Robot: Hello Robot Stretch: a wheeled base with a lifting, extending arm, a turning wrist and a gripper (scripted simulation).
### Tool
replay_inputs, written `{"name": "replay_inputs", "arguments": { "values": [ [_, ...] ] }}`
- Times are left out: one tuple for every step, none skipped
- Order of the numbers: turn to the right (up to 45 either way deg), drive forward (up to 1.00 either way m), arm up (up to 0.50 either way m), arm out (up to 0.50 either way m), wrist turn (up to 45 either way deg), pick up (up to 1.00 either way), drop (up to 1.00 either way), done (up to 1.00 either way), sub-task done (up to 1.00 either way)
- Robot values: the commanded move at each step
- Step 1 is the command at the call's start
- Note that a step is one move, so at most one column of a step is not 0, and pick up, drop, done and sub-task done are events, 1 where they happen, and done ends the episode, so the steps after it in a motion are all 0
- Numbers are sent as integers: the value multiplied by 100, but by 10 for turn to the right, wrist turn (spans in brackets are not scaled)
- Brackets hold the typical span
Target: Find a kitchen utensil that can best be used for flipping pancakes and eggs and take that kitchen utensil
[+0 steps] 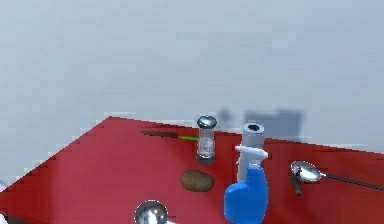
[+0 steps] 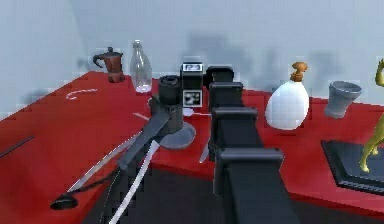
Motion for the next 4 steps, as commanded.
{"name": "replay_inputs", "arguments": {
  "values": [
    [0,0,0,0,450,0,0,0,0],
    [0,0,0,0,450,0,0,0,0],
    [0,0,0,0,150,0,0,0,0],
    [0,0,-14,0,0,0,0,0,0]
  ]
}}
